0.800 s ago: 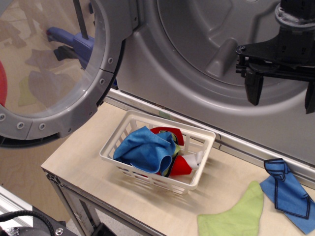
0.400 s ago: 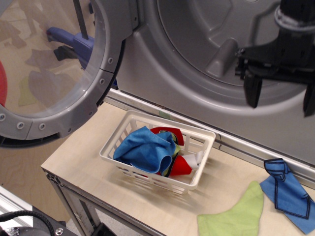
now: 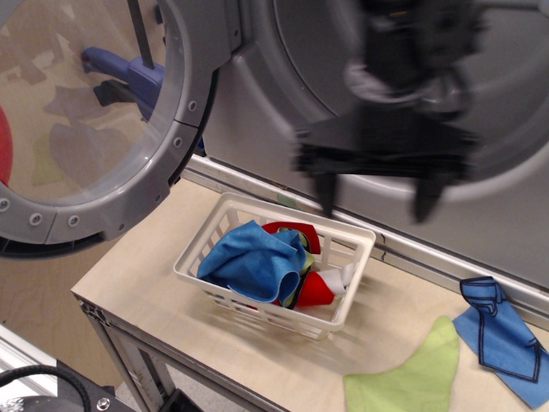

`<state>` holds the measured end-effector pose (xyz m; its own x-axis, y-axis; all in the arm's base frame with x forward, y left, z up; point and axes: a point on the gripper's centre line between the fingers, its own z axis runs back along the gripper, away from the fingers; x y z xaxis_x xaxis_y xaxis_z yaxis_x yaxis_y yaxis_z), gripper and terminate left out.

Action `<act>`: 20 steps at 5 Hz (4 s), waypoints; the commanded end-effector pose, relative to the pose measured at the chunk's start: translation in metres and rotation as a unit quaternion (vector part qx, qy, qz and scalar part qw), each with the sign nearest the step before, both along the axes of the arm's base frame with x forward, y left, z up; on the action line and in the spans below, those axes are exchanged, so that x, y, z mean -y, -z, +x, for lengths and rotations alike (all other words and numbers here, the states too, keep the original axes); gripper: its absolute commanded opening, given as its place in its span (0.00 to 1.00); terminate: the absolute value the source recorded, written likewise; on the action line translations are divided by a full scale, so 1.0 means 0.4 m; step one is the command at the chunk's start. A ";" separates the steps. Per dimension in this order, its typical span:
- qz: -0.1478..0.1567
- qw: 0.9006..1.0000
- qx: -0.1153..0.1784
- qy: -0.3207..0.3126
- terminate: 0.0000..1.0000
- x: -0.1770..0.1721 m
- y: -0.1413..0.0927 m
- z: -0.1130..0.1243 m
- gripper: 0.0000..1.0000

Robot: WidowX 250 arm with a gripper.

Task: Put clothes in laundry machine

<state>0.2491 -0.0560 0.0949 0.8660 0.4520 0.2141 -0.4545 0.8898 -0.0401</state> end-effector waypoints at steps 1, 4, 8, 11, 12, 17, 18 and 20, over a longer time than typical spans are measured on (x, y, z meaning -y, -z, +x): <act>0.017 0.998 0.020 -0.056 0.00 -0.138 0.014 -0.035 1.00; -0.024 0.994 0.013 -0.110 0.00 -0.175 0.143 0.003 1.00; -0.004 0.984 -0.070 -0.162 0.00 -0.180 0.319 0.015 1.00; -0.001 0.989 -0.088 -0.120 0.00 -0.181 0.314 0.057 0.00; 0.013 0.993 -0.107 -0.042 0.00 -0.160 0.256 0.078 0.00; -0.049 0.994 -0.045 0.085 0.00 -0.034 0.006 0.077 0.00; -0.065 0.991 -0.016 0.113 0.00 0.011 -0.013 0.110 0.00; -0.052 0.991 0.028 0.118 0.00 0.052 -0.001 0.163 0.00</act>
<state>0.3167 -0.0753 0.0809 0.9479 0.2517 0.1954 -0.2286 0.9644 -0.1332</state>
